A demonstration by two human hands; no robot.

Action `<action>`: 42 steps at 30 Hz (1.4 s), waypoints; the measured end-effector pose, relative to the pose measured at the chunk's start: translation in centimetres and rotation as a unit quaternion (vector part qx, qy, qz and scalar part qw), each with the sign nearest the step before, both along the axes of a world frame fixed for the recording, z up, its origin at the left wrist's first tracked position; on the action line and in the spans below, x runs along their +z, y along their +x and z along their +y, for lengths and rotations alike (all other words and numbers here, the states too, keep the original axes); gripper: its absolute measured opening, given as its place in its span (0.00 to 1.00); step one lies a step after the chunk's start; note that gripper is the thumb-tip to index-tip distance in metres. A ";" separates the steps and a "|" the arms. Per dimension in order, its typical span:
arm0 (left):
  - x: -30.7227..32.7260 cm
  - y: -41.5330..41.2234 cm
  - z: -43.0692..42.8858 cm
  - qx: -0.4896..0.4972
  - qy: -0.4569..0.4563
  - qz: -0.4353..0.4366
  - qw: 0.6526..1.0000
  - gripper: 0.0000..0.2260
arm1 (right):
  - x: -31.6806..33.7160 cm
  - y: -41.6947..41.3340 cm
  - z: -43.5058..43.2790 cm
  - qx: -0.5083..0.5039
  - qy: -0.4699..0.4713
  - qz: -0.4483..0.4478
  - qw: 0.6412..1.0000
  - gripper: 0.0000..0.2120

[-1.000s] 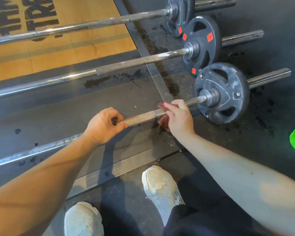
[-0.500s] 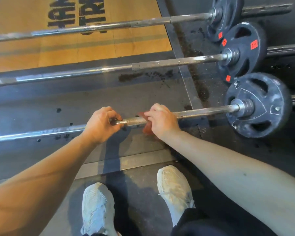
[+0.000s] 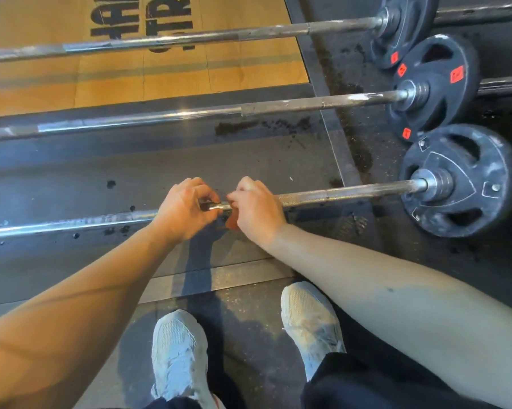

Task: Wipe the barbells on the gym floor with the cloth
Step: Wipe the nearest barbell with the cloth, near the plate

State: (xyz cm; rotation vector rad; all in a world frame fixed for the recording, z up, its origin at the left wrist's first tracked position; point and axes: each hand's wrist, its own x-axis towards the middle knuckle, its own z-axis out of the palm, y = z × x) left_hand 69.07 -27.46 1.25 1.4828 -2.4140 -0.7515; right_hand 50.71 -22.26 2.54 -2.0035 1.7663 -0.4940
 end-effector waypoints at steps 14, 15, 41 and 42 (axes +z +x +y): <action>-0.1 0.0 0.7 0.045 0.036 0.031 0.998 0.06 | -0.6 -2.3 1.0 0.057 -0.040 -0.041 0.997 0.08; 0.0 -0.1 0.6 0.044 0.038 0.029 0.998 0.06 | -0.4 -2.9 0.8 0.058 -0.031 -0.037 0.997 0.08; -0.2 0.1 0.5 0.037 0.038 0.032 0.998 0.07 | -1.6 -1.6 -0.1 -0.020 0.003 -0.060 0.998 0.06; -0.1 0.1 0.4 0.033 0.040 0.031 0.998 0.07 | -1.2 -1.0 -0.2 -0.013 0.011 -0.065 0.998 0.07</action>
